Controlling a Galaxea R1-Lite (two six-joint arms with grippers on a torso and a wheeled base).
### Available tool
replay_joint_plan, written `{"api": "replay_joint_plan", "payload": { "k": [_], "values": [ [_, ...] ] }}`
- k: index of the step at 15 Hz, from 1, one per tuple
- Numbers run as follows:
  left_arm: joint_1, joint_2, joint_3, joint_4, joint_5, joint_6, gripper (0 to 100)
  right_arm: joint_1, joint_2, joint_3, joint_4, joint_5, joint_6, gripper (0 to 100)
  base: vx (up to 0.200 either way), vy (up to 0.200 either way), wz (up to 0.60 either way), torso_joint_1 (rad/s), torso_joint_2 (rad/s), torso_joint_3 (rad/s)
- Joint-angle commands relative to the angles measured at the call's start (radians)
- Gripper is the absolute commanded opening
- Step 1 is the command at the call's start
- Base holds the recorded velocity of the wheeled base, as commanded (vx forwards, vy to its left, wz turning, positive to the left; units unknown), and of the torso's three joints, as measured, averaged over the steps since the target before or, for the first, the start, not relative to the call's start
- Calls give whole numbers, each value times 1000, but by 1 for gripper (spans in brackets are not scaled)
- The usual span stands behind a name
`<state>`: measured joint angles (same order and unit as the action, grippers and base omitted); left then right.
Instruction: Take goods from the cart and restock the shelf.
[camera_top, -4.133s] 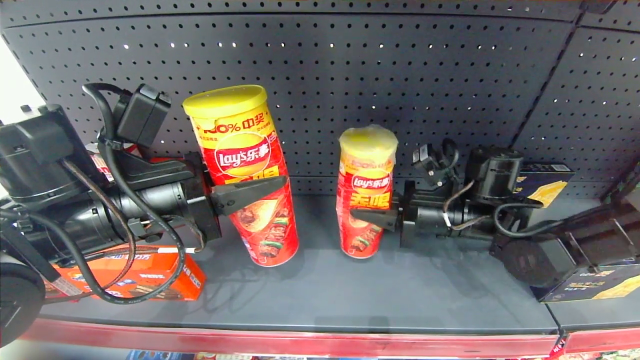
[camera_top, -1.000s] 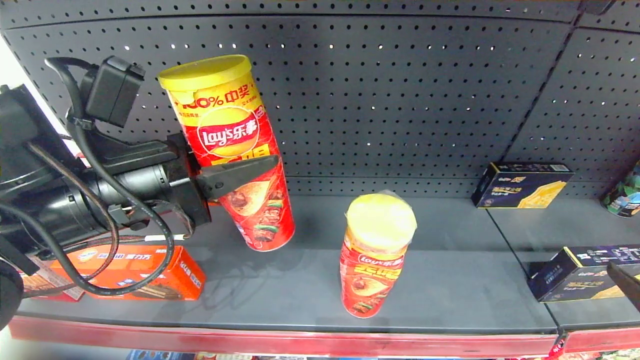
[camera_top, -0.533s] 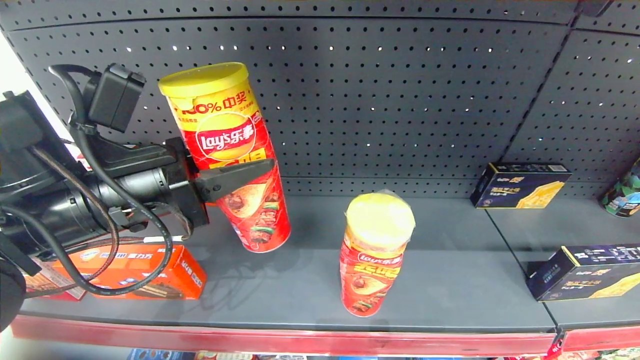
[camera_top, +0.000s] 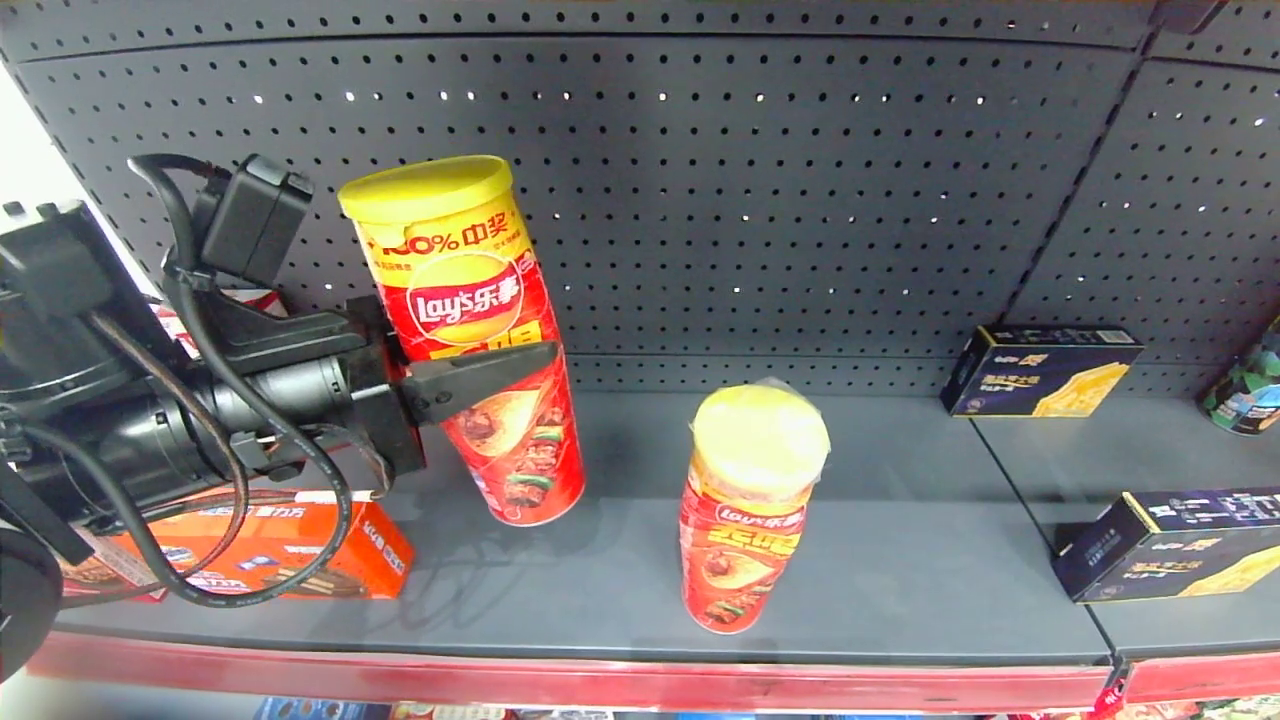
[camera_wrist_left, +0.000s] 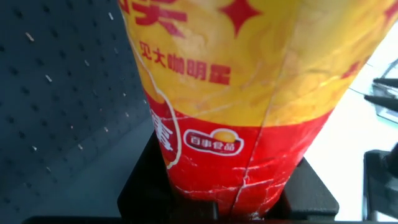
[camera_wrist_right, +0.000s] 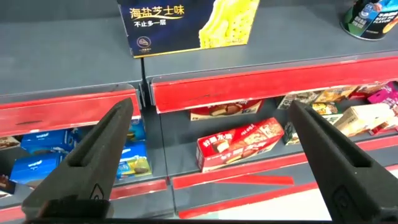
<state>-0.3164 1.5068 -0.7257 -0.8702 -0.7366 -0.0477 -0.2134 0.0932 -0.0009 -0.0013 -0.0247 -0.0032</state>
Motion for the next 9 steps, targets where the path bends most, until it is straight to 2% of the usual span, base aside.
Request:
{"api": "replay_joint_plan", "payload": {
  "k": [1,2,3,5,7,8,9],
  "values": [
    [-4,21,11,-6,0,3,0,0,5,1,0,0,0,100,0,0,0,0,0,0],
    [-41,56,-3,-9,0,6,0,0,5,1,0,0,0,100,0,0,0,0,0,0],
    [-55,67,-9,-10,0,8,0,0,5,1,0,0,-1,100,0,0,0,0,0,0],
    [-84,133,-77,-9,-1,46,0,0,5,1,0,0,-1,100,0,0,0,0,0,0],
    [-104,222,-162,-38,9,101,0,0,5,1,0,0,-1,100,0,0,0,0,0,0],
    [-105,253,-196,-53,51,112,0,0,5,1,0,0,-1,100,0,0,0,0,0,0],
    [-107,254,-201,-53,54,111,0,0,5,1,0,0,-1,100,0,0,0,0,0,0]
  ]
}}
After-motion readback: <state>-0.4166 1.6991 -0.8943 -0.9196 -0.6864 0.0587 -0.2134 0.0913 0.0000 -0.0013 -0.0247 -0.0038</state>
